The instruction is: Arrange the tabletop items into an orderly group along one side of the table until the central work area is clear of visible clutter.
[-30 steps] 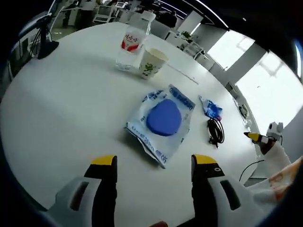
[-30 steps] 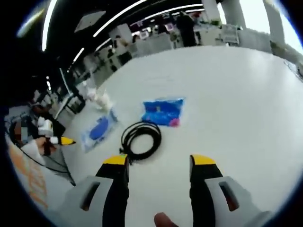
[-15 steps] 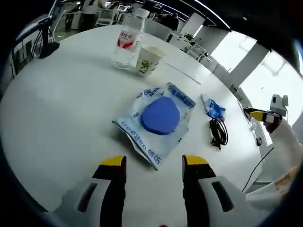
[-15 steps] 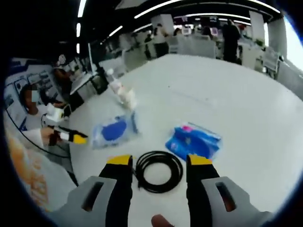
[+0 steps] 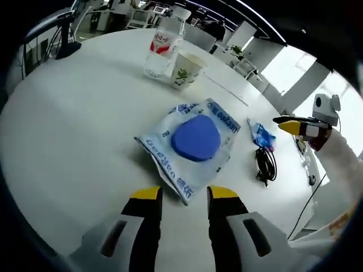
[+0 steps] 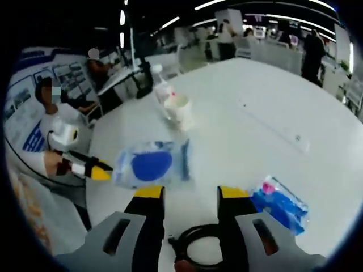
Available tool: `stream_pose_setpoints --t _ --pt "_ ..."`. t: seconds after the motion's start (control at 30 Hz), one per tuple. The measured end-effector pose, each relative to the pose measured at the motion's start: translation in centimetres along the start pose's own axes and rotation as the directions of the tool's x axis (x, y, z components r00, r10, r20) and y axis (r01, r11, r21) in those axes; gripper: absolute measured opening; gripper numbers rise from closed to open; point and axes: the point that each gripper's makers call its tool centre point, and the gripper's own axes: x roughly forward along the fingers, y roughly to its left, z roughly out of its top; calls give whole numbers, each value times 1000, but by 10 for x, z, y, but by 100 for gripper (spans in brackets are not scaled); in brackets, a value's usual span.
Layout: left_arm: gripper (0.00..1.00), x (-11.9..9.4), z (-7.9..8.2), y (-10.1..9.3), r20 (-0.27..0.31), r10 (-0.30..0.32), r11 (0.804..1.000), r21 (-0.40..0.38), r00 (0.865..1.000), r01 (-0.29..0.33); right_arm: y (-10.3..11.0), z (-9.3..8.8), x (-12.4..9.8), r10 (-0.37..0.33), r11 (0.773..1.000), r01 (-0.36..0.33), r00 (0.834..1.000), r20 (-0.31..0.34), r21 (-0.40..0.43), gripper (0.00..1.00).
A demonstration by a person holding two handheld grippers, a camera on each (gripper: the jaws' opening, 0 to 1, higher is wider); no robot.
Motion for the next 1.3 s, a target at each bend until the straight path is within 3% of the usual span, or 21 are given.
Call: stream_pose_setpoints --t 0.17,0.33,0.5,0.6,0.83,1.0,1.07,1.13,1.3 --pt "28 6 -3 -2 -2 -10 999 -53 1000 10 -2 -1 25 31 1000 -31 999 -37 6 24" --pt "26 10 -2 -3 8 -22 995 -97 1000 23 -3 -8 56 44 999 -42 997 -69 33 27" --pt "23 13 -3 -2 11 -25 990 -135 1000 26 -3 -15 76 53 998 -50 994 -94 38 24" --pt "22 16 -3 -2 17 -27 984 -174 1000 29 0 -15 85 83 994 -75 992 -94 82 20" --pt "21 20 -4 0 14 -12 981 -195 1000 14 3 -28 94 87 990 -74 990 -109 121 16" --pt "19 20 -4 2 20 -8 975 -224 1000 12 5 -34 95 74 993 -63 991 -112 98 10" --pt "15 19 -5 2 16 -4 978 -210 1000 7 3 -34 94 67 993 -57 993 -101 100 6" --pt "3 19 -6 7 10 18 985 -172 1000 -16 2 -33 91 53 994 -44 994 -96 97 3" --pt "0 18 -1 5 32 22 991 -133 999 -17 7 -30 82 38 996 -32 997 -71 85 0"
